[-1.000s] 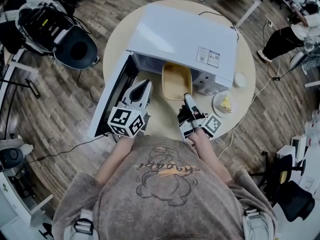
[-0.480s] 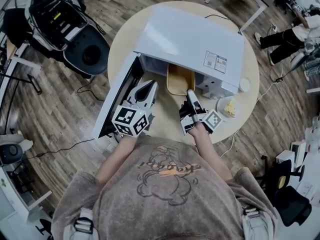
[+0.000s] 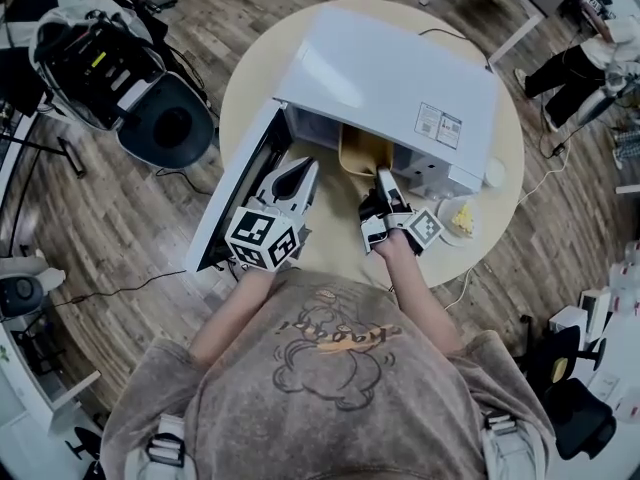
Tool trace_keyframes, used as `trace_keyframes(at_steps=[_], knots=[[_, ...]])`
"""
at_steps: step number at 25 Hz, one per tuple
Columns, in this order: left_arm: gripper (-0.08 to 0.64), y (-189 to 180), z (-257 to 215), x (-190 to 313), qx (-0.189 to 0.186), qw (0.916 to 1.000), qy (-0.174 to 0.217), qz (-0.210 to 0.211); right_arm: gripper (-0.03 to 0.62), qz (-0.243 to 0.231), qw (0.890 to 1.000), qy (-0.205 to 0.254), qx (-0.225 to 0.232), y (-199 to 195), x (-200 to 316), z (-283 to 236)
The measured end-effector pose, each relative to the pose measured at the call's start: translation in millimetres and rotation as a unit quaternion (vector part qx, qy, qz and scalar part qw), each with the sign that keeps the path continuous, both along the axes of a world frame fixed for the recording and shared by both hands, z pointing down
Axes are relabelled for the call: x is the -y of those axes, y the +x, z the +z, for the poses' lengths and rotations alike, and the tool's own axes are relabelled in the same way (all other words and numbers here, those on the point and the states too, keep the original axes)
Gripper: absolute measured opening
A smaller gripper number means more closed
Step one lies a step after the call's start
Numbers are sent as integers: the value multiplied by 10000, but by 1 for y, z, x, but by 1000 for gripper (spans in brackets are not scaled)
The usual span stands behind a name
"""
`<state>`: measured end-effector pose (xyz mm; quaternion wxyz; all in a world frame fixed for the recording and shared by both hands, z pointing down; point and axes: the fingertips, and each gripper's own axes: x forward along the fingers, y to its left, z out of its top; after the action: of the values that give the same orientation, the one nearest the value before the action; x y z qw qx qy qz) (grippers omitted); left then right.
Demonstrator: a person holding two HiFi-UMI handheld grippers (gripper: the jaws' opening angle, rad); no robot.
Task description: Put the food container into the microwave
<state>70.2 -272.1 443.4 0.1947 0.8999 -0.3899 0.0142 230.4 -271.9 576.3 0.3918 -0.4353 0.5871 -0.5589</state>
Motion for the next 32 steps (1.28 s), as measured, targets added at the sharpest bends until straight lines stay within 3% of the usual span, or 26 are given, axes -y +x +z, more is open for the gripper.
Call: trace_keyframes(at_steps=[22,32], knots=[[34,-2,6,0,139,9998,-78,-78,224,691,9969,-255,273,7,53,25],[34,-4,9,2,165,9998,-119,-88,224,725,9961,-283,426,2,73,27]])
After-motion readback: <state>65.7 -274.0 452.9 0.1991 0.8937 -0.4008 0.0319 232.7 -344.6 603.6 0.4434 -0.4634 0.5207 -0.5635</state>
